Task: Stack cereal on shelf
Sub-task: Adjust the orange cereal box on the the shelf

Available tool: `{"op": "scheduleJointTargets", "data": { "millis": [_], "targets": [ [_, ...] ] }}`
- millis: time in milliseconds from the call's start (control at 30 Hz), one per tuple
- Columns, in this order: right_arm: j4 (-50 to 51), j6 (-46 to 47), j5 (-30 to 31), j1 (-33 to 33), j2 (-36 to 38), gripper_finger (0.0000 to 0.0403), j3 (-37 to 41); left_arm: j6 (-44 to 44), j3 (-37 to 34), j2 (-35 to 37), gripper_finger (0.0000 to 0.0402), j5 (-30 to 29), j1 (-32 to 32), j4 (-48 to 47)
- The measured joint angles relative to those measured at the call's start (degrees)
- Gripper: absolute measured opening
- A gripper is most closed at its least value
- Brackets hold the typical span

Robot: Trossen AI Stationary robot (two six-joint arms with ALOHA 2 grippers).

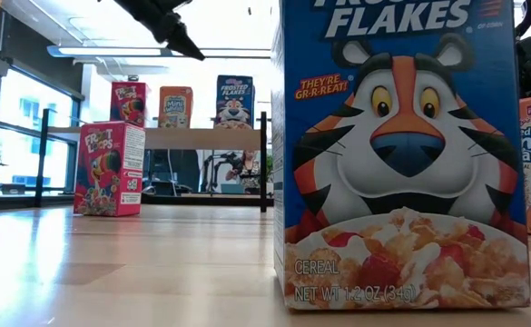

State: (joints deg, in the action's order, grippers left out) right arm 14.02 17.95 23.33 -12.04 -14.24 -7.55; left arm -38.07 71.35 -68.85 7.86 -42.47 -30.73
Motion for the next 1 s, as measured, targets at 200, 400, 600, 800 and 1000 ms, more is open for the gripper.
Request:
{"op": "scheduleJointTargets", "data": {
  "millis": [200, 400, 600, 800, 1000],
  "targets": [
    [0.00, 0.00, -0.02, 0.00, 0.00, 0.0296, 0.00, -3.55, 0.00, 1.65, 0.0249, 0.17, -4.18, -1.65],
    [0.00, 0.00, -0.04, 0.01, 0.00, 0.0296, 0.00, -6.45, 0.00, 1.65, 0.0271, 1.07, -7.71, -2.13],
    [0.00, -0.01, -0.33, 0.00, 0.01, 0.0296, 0.00, -8.04, 0.00, 1.64, 0.0298, 1.21, -10.29, -2.04],
    [0.00, 0.00, -0.30, 0.00, 0.00, 0.0296, 0.00, -6.64, 1.66, 1.06, 0.0301, 3.26, -12.77, -4.74],
    [0.00, 0.00, -0.24, -0.01, 0.00, 0.0296, 0.00, -5.70, 10.69, -3.30, 0.0301, 3.23, -13.60, -13.97]
  ]
}}
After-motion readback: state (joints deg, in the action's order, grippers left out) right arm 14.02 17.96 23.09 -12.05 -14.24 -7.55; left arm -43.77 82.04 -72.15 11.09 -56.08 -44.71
